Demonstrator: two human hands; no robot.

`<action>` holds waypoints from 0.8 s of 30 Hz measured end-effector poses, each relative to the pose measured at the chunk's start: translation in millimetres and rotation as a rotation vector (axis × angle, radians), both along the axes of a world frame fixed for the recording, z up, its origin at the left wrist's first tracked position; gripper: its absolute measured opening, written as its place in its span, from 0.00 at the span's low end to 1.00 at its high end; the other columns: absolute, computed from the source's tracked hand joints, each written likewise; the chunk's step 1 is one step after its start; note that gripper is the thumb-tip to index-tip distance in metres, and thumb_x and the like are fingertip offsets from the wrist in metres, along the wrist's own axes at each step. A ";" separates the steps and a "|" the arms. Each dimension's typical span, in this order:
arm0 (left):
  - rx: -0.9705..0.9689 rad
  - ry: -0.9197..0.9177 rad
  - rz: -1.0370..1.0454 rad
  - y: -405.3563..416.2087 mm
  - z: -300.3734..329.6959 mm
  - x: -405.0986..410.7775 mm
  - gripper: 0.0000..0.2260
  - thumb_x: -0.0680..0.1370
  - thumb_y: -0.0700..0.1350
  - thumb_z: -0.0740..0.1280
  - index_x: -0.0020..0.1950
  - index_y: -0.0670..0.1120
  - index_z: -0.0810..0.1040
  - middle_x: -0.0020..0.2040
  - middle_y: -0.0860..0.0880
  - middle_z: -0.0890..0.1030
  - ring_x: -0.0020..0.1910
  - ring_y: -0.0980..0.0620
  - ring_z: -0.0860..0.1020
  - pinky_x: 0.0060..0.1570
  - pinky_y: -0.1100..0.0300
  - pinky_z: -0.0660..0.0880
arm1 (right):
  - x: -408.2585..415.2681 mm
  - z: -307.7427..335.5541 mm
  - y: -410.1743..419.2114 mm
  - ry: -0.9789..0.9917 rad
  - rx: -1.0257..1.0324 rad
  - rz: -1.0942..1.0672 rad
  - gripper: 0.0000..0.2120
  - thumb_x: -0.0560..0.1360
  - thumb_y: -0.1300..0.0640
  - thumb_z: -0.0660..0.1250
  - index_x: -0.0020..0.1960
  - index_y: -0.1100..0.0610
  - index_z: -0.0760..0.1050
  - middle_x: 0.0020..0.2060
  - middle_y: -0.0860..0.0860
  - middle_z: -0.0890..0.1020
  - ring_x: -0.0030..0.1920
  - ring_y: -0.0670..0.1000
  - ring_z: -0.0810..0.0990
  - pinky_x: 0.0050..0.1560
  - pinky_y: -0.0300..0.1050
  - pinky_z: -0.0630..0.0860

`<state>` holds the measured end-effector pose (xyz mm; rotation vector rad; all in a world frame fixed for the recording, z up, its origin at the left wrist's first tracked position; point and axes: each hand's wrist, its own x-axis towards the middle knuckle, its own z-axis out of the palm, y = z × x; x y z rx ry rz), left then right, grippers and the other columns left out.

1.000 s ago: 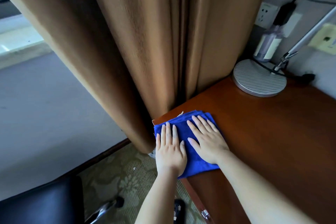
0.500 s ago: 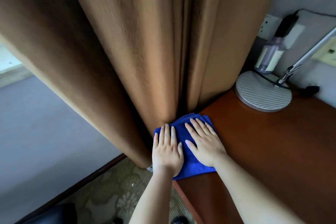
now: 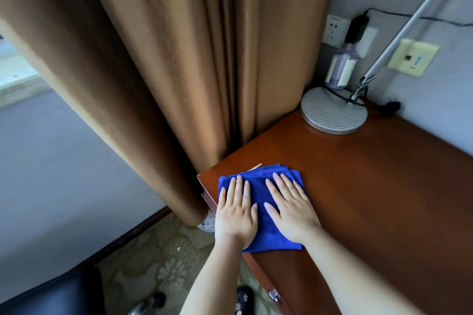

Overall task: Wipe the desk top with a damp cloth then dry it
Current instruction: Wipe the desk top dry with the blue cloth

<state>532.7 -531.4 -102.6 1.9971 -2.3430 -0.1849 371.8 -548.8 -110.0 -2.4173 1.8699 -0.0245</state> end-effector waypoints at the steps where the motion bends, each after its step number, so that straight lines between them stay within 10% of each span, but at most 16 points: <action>1: 0.014 0.002 0.003 1.6 0.6 -2.2 0.25 0.76 0.52 0.54 0.65 0.39 0.78 0.66 0.42 0.76 0.66 0.44 0.75 0.64 0.49 0.61 | -3.4 -0.4 2.8 -0.001 0.004 0.001 0.29 0.78 0.42 0.49 0.71 0.57 0.69 0.70 0.54 0.71 0.71 0.54 0.69 0.69 0.50 0.56; 8: 0.059 0.013 -0.014 -18.6 -2.9 -6.7 0.26 0.77 0.53 0.53 0.68 0.40 0.74 0.70 0.42 0.73 0.69 0.45 0.72 0.66 0.49 0.58 | -8.6 -2.7 -13.3 -0.039 -0.009 0.008 0.29 0.78 0.41 0.49 0.73 0.56 0.66 0.72 0.54 0.68 0.72 0.54 0.66 0.70 0.50 0.54; 13: 0.115 0.019 -0.080 -67.0 7.7 -15.1 0.37 0.72 0.57 0.28 0.79 0.44 0.43 0.79 0.46 0.41 0.78 0.49 0.39 0.73 0.54 0.32 | -16.2 -0.1 -54.5 -0.040 -0.023 -0.040 0.30 0.78 0.41 0.46 0.74 0.55 0.65 0.73 0.54 0.67 0.73 0.53 0.64 0.74 0.51 0.59; 24: 0.093 0.002 -0.169 -163.8 6.4 -35.1 0.37 0.71 0.57 0.26 0.79 0.45 0.40 0.79 0.47 0.40 0.78 0.49 0.38 0.75 0.51 0.36 | -33.0 10.5 -137.3 -0.016 0.034 -0.148 0.39 0.71 0.37 0.29 0.79 0.52 0.44 0.78 0.50 0.46 0.77 0.49 0.42 0.75 0.45 0.36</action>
